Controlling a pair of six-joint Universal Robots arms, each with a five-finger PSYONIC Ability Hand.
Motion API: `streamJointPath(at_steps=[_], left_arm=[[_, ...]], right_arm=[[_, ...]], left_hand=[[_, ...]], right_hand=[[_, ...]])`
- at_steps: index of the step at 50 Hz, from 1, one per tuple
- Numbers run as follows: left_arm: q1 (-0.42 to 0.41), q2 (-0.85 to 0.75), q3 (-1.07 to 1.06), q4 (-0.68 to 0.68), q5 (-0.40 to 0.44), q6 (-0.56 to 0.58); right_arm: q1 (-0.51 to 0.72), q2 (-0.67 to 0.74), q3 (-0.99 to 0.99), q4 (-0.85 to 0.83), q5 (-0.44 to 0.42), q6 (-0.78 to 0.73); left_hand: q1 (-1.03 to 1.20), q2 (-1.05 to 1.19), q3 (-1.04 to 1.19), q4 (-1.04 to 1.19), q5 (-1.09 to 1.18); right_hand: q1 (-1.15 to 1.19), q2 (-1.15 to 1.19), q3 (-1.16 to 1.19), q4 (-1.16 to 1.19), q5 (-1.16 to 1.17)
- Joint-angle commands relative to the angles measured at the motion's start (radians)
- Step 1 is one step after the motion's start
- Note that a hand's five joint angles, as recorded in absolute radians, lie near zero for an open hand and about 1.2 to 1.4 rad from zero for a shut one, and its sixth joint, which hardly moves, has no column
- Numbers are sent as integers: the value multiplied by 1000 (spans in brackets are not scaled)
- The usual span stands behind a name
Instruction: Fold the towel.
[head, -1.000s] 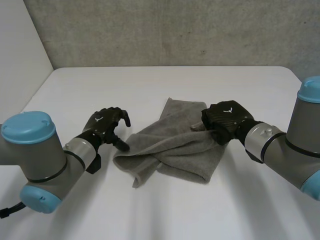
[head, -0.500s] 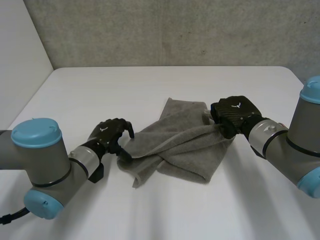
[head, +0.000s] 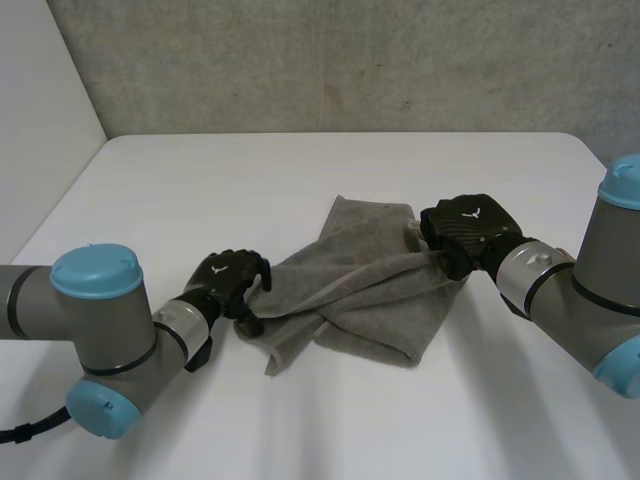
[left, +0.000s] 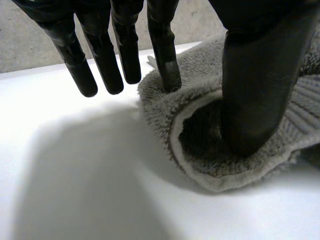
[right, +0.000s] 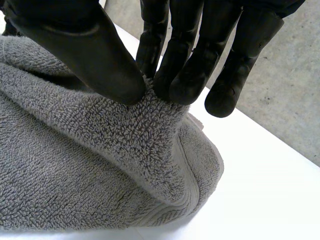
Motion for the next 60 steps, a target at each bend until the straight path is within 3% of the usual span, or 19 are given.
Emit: streamJointPath(at_steps=[1, 8, 12, 20, 25, 29, 34, 43, 53, 58, 60], left_arm=[[0, -3, 20, 8, -27, 9], [6, 17, 63, 5, -63, -2], [8, 71, 64, 6, -63, -3], [2, 224, 57, 2, -57, -3], [3, 376, 78, 0, -52, 2], [11, 529, 179, -17, -46, 0], [26, 590, 267, -67, -43, 2], [75, 517, 282, -107, -15, 9], [106, 214, 381, -90, -18, 41], [108, 109, 558, -83, -24, 106], [108, 89, 633, -78, -32, 118]], right_arm=[[1, -4, 1, 0, 1, 1], [3, -13, 0, 1, 3, 1], [3, -27, -6, 9, 6, 3], [9, -199, -52, 28, -6, 47], [0, -369, -191, 102, -5, 93], [-1, -408, -304, 179, -8, 98], [7, -403, -462, 301, -17, 89], [19, -232, -595, 353, -54, 84], [141, 83, -729, 342, -36, -51], [179, 238, -882, 310, 35, -86], [184, 307, -1000, 255, 110, -91]], left_hand=[[241, 243, 241, 241, 237], [859, 861, 859, 859, 855], [883, 885, 883, 884, 880], [883, 885, 883, 884, 880], [883, 885, 883, 884, 880], [883, 885, 883, 884, 880], [883, 885, 883, 884, 880], [883, 885, 883, 884, 880], [883, 885, 883, 884, 880], [883, 885, 883, 884, 880], [883, 885, 883, 884, 880]], right_hand=[[89, 90, 69, 63, 80], [89, 90, 69, 63, 80], [89, 90, 69, 63, 80], [89, 90, 69, 63, 80], [89, 90, 69, 63, 80], [89, 90, 69, 63, 80], [89, 90, 69, 63, 80], [89, 90, 69, 63, 80], [89, 90, 69, 63, 80], [89, 90, 69, 63, 80], [89, 90, 69, 63, 80]])
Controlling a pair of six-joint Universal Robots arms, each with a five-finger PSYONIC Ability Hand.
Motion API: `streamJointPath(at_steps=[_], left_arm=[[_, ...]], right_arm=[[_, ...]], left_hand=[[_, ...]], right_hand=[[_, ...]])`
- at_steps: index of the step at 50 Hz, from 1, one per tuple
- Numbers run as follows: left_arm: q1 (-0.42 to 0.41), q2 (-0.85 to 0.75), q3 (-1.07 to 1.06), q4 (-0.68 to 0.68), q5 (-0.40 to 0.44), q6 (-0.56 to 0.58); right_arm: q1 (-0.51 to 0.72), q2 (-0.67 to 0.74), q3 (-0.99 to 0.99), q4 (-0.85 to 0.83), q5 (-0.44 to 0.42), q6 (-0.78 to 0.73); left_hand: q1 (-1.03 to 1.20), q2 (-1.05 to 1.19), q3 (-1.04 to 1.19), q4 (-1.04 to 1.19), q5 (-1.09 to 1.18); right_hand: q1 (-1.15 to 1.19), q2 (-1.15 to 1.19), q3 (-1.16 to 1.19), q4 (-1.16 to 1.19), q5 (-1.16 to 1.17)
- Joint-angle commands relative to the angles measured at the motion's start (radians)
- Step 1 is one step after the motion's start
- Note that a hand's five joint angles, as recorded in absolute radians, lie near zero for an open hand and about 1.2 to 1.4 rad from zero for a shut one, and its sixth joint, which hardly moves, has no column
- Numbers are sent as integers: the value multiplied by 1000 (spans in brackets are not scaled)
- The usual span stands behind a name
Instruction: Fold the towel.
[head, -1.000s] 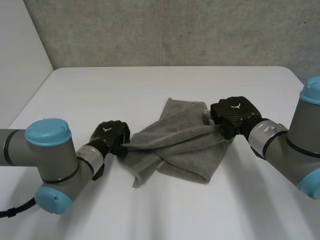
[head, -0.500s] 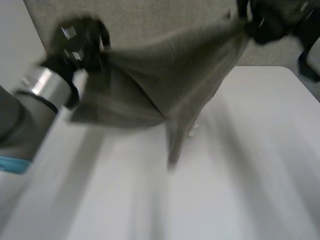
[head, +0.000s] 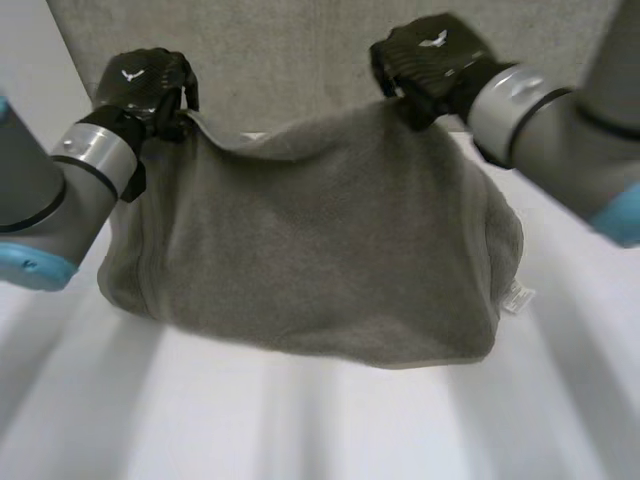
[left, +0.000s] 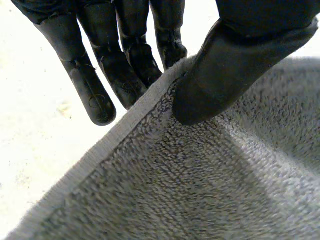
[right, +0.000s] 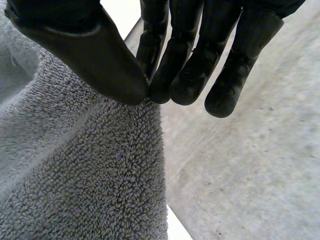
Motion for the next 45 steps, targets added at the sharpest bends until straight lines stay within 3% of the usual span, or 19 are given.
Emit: streamJointPath(at_steps=[1, 3, 8, 17, 24, 28, 31, 35, 40, 45], left_arm=[[0, -137, 314, 21, -24, 72], [0, -145, 389, 32, -37, 72], [2, -136, 543, 98, -74, 71], [11, -75, 490, 164, -68, 77], [72, -49, 198, 174, -20, 80], [89, -42, -30, 185, 67, 83], [89, -52, -162, 211, 112, 94], [89, -73, -276, 240, 126, 146], [88, -69, -417, 259, 129, 336], [88, -47, -437, 259, 121, 373]], right_arm=[[42, 194, -237, -80, 130, -42], [50, 225, -350, -159, 186, -36], [51, 217, -465, -273, 232, -32], [37, 171, -487, -292, 214, -32], [8, 162, -300, -123, 84, -46], [-7, 163, -107, -56, -42, -66], [-15, 180, 19, -17, -90, -98], [-18, 203, 123, 18, -94, -159], [-38, 173, 248, 21, -84, -210], [-46, 77, 337, 6, -85, -201]], left_hand=[[143, 59, 67, 38, 145], [143, 59, 67, 38, 145], [143, 59, 67, 38, 145], [143, 59, 67, 38, 145], [143, 59, 67, 38, 145], [143, 59, 67, 38, 145], [143, 59, 67, 38, 145], [143, 59, 67, 38, 145], [143, 59, 67, 38, 145], [143, 59, 67, 38, 145]], right_hand=[[89, 90, 69, 63, 67], [89, 90, 69, 63, 67], [89, 90, 69, 63, 67], [89, 90, 69, 63, 67], [89, 90, 69, 63, 67], [89, 90, 69, 63, 67], [89, 90, 69, 63, 67], [89, 90, 69, 63, 67], [89, 90, 69, 63, 67], [89, 90, 69, 63, 67]])
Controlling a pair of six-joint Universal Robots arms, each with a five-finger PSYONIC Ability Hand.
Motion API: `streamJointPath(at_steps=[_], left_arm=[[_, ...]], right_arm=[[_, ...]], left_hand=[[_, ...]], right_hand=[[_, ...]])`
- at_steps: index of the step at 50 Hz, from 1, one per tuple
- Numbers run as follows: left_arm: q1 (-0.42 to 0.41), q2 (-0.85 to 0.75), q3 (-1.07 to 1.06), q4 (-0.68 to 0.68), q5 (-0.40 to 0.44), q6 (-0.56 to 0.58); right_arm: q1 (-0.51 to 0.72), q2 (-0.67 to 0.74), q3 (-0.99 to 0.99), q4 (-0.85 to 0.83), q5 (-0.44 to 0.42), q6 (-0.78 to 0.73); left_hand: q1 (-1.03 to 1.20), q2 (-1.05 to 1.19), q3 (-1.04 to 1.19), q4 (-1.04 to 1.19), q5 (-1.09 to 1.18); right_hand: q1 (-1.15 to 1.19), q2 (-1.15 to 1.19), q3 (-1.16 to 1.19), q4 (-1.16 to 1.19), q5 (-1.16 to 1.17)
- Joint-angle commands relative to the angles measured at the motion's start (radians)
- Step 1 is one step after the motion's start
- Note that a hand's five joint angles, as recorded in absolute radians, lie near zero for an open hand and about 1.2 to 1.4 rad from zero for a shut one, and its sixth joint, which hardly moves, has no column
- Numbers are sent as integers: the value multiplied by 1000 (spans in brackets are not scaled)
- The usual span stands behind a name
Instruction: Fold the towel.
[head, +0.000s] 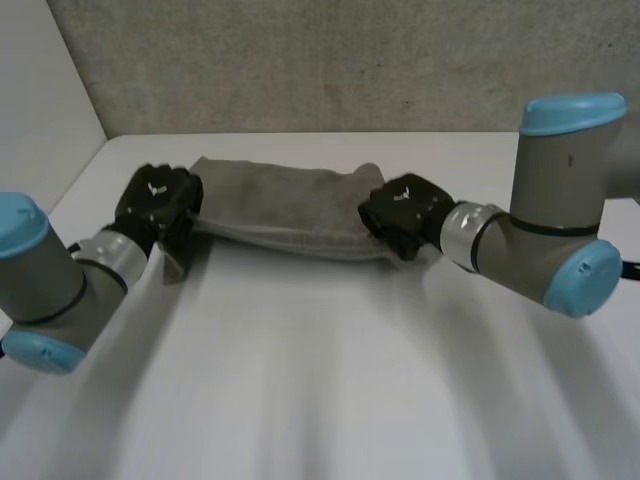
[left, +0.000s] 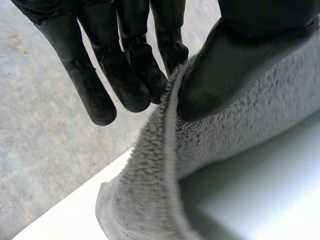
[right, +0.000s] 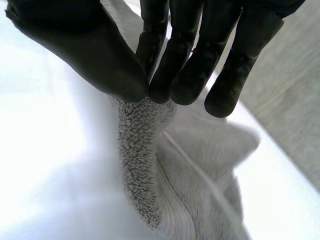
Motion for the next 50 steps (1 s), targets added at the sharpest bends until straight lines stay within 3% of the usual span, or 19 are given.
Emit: streamJointPath(at_steps=[1, 9, 11, 13, 14, 15, 18, 21, 29, 35, 50], left_arm=[[-1, 24, -46, 3, -12, 94], [-9, 23, -67, 9, -12, 93], [-9, 15, -79, 29, -12, 94], [-9, 15, -84, 39, -12, 94], [-7, 15, -89, 47, -12, 96], [-7, 15, -89, 47, -12, 96], [-1, 20, -95, 53, -13, 94], [2, 21, -98, 52, -13, 94], [10, 23, -124, 53, -10, 94], [3, 23, -127, 53, -10, 94], [8, 29, -136, 53, -10, 94]], right_arm=[[-12, -118, 126, -30, 12, 10], [-33, -207, 271, -128, 12, 156], [-35, -213, 307, -162, 10, 173], [-36, -215, 368, -225, 9, 172], [-36, -215, 368, -225, 9, 172], [-36, -209, 382, -253, 13, 167], [-36, -195, 379, -270, 15, 159], [-41, -181, 357, -282, 18, 71], [-62, -170, 293, -247, 13, 10], [-1, -80, 179, -213, 13, -9], [131, 320, -336, 120, 19, -377]], left_hand=[[142, 52, 62, 37, 132], [142, 52, 62, 37, 132], [142, 52, 62, 37, 132], [142, 52, 62, 37, 132], [142, 52, 62, 37, 132], [142, 52, 62, 37, 132], [142, 52, 62, 37, 132], [142, 52, 62, 37, 132], [142, 52, 62, 37, 132], [142, 52, 62, 37, 132], [142, 52, 62, 37, 132]], right_hand=[[89, 90, 69, 63, 51], [89, 90, 69, 63, 51], [-28, -27, -48, -54, -65], [-714, -713, -734, -740, -752], [-718, -716, -738, -744, -755], [-886, -885, -906, -912, -924], [-950, -948, -969, -976, -987], [-1111, -1110, -1131, -1137, -1148], [-1058, -1057, -1078, -1084, -1096], [-856, -855, -876, -882, -893], [-823, -822, -843, -849, -861]])
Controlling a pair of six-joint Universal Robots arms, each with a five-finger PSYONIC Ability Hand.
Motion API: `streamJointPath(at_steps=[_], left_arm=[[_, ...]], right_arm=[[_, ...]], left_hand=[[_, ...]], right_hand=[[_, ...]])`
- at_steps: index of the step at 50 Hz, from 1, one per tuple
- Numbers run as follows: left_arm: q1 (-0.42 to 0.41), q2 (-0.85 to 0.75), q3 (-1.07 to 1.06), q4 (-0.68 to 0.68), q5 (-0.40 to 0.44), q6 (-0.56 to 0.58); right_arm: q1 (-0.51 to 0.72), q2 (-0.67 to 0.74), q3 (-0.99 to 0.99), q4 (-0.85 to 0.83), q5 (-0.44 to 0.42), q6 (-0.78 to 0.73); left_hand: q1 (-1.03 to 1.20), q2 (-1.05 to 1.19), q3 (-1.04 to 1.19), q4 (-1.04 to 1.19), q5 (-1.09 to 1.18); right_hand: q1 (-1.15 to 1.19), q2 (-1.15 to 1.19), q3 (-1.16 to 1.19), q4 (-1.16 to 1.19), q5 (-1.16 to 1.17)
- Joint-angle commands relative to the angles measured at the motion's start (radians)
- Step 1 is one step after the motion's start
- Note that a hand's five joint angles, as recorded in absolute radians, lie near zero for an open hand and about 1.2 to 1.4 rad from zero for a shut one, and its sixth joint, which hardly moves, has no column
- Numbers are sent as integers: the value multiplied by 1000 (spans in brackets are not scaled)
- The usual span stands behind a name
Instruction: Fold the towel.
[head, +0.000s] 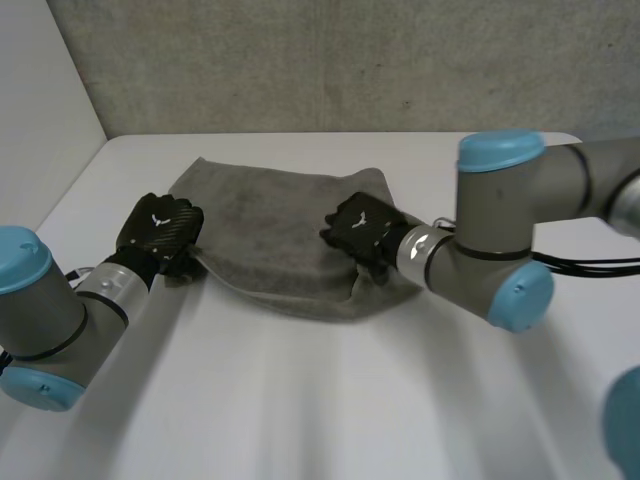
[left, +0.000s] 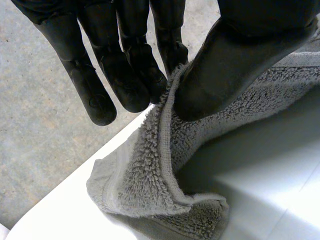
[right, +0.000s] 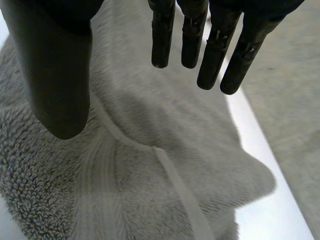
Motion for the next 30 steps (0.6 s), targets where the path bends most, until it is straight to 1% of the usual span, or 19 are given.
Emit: streamJointPath(at_steps=[1, 5, 7, 8, 13, 27, 30], left_arm=[[5, 5, -3, 0, 0, 0], [7, 6, -5, 0, 0, 0], [7, 5, -5, 0, 0, 0], [7, 5, -5, 0, 0, 0], [7, 3, -3, 0, 0, 0], [22, 3, 6, 2, -3, 2], [25, 1, 7, 2, -3, 2]], right_arm=[[29, 164, -208, 160, 2, -140], [29, 178, -235, 182, 4, -155], [27, 173, -237, 183, 2, -155], [27, 173, -237, 183, 2, -155], [18, 164, -219, 189, 1, -157], [-12, 111, -131, 222, -1, -180], [-22, 89, -88, 222, -1, -192]], left_hand=[[142, 52, 61, 37, 131], [142, 52, 61, 37, 131], [142, 52, 61, 37, 131], [142, 52, 61, 37, 131], [142, 52, 61, 37, 131], [142, 52, 61, 37, 131], [142, 52, 61, 37, 131]], right_hand=[[37, 53, 38, 42, 26], [84, 100, 86, 90, 73], [159, 176, 161, 165, 149], [160, 177, 162, 166, 150], [380, 396, 382, 386, 369], [401, 418, 403, 407, 390], [392, 409, 394, 398, 382]])
